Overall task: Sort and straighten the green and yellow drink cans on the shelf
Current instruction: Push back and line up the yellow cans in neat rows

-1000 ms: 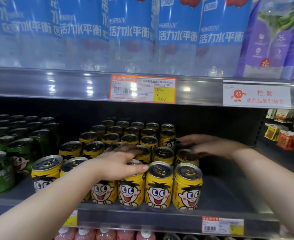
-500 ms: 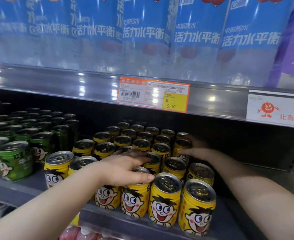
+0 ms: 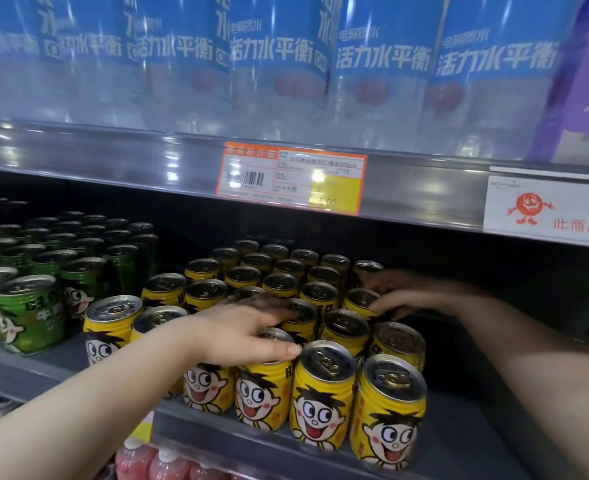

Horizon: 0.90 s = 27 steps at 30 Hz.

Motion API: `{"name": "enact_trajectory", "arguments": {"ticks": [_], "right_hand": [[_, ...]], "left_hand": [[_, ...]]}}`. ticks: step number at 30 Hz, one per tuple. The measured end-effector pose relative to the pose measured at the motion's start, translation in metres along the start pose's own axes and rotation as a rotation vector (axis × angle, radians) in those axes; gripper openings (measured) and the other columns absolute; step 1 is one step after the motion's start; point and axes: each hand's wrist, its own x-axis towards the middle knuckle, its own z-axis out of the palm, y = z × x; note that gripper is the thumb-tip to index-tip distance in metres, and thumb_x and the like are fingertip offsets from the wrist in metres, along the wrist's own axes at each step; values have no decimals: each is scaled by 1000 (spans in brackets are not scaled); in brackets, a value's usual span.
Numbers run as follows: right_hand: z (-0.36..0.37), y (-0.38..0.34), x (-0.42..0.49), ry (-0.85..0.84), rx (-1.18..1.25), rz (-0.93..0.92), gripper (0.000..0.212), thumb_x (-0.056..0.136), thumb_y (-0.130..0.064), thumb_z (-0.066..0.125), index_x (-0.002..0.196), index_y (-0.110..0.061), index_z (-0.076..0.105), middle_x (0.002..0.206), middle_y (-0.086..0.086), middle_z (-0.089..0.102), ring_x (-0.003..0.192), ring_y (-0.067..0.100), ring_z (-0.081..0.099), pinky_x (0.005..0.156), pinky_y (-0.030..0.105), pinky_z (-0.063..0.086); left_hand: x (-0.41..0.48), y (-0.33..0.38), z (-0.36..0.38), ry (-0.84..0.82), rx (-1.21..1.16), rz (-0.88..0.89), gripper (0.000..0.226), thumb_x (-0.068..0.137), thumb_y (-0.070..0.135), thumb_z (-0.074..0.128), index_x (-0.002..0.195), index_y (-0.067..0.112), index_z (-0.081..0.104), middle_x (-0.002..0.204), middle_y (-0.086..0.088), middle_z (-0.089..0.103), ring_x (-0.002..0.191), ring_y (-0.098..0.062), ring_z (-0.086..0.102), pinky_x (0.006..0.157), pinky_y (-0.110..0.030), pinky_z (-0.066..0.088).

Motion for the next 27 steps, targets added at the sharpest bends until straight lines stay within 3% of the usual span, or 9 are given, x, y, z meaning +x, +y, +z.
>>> {"name": "enact_trajectory", "arguments": {"ticks": [5,8,11,13,15,17,22,24,27], "right_hand": [[-6,0,5,15,-50,-2,20,88,-22,61,108,-22,58,105,-4,61,100,14,59,75,22,50],[-3,4,25,236,-65,-83,9,87,-14,63,96,-11,64,90,4,63,92,22,58,66,17,46],[1,4,38,463,-149,-118,23,81,-8,69,101,3,64,96,11,64,87,24,57,80,32,49],[5,4,42,524,-147,-127,25,78,-6,72,100,2,64,91,8,61,87,23,58,77,31,44],[8,10,49,463,-76,-138,30,74,-4,74,102,-7,63,96,9,63,99,27,60,82,29,43],[11,16,56,444,-52,-116,44,75,-8,75,116,-7,58,115,14,62,112,31,57,92,35,44],[6,16,49,450,-91,-84,55,80,-6,69,130,-1,47,130,18,53,116,29,52,90,28,37],[-1,17,40,388,-130,-38,65,82,-7,68,138,-1,36,138,16,45,127,30,44,94,27,35],[-10,19,13,233,-225,45,61,83,-12,67,137,-6,39,135,13,48,124,28,46,93,27,37]], "left_hand": [[1,-2,1,8,12,3,64,86,64,36,144,44,16,156,18,8,144,-8,6,116,-36,11],[3,-4,2,18,5,7,65,85,67,35,143,45,16,156,18,7,144,-8,5,117,-37,10],[6,-7,3,23,-2,-8,67,83,70,33,143,46,18,156,17,8,144,-8,5,117,-37,11],[7,-9,4,31,-8,-9,67,82,70,33,143,46,19,156,17,9,144,-9,6,117,-38,12],[7,-9,5,35,-8,-8,67,83,69,34,144,44,20,156,16,10,144,-8,7,117,-37,13],[7,-9,5,37,-5,-11,66,84,67,34,144,43,20,156,16,10,144,-8,7,118,-37,12],[6,-9,6,32,-11,-11,67,83,69,34,143,44,20,156,16,10,144,-8,5,118,-41,12],[6,-9,6,26,-6,-12,68,81,72,33,143,45,19,156,16,10,144,-8,6,118,-41,13],[5,-6,4,28,-8,-15,68,82,71,33,143,45,19,155,16,13,144,-10,11,117,-37,15]]}}
